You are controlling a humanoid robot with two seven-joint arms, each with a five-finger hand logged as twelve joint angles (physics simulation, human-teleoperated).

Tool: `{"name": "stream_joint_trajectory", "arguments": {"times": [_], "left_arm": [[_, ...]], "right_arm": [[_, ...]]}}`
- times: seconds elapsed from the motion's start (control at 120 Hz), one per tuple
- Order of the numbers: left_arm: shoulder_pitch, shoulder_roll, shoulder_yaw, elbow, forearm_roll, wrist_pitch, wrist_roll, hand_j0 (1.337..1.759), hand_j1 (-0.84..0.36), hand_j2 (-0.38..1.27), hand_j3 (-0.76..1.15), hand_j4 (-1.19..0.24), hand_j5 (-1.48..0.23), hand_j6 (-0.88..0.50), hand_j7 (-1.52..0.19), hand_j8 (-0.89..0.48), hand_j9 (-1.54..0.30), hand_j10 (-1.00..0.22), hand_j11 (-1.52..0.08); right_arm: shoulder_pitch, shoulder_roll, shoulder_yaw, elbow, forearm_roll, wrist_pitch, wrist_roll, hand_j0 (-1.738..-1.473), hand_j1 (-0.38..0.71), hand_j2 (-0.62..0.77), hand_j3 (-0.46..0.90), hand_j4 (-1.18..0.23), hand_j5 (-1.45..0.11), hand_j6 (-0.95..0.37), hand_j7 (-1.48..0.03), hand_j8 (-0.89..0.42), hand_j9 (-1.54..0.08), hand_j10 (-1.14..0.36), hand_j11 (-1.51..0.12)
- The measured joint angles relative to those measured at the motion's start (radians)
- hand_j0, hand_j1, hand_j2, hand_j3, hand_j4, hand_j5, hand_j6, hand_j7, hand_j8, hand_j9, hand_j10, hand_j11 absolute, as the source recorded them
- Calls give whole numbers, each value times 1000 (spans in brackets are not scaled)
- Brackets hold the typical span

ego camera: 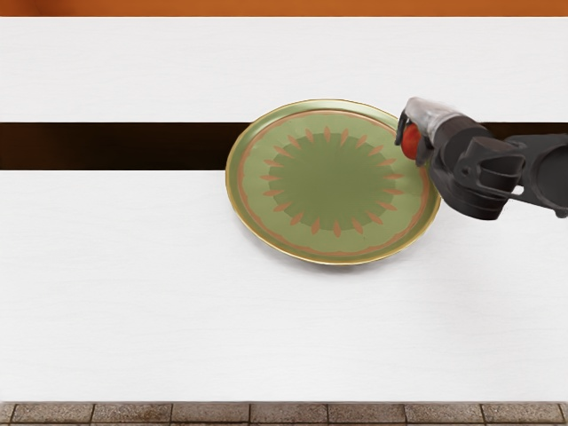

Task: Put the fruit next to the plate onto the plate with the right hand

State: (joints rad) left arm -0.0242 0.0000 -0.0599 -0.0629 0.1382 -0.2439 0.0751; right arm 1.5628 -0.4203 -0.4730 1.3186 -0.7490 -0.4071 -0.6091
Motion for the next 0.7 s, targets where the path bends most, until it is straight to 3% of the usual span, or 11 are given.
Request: {"name": "stream_joint_trajectory", "arguments": {"times": [0.533, 0.7], "left_arm": [[0, 0, 0, 0, 0, 0, 0, 1658, 349, 0, 0, -1, 0, -1, 0, -1, 0, 0, 0], [0, 0, 0, 0, 0, 0, 0, 1658, 349, 0, 0, 0, 0, -1, 0, -1, 0, 0, 0]], "right_arm": [[-22, 163, 2, -46, 12, -3, 0, -1651, 262, 150, 1, -754, -1090, -373, -1019, -258, -1081, -511, -1125], [-51, 171, 30, -72, 10, -31, -1, -1655, -36, 64, 0, -374, -541, -204, -506, -144, -536, -265, -557]]}}
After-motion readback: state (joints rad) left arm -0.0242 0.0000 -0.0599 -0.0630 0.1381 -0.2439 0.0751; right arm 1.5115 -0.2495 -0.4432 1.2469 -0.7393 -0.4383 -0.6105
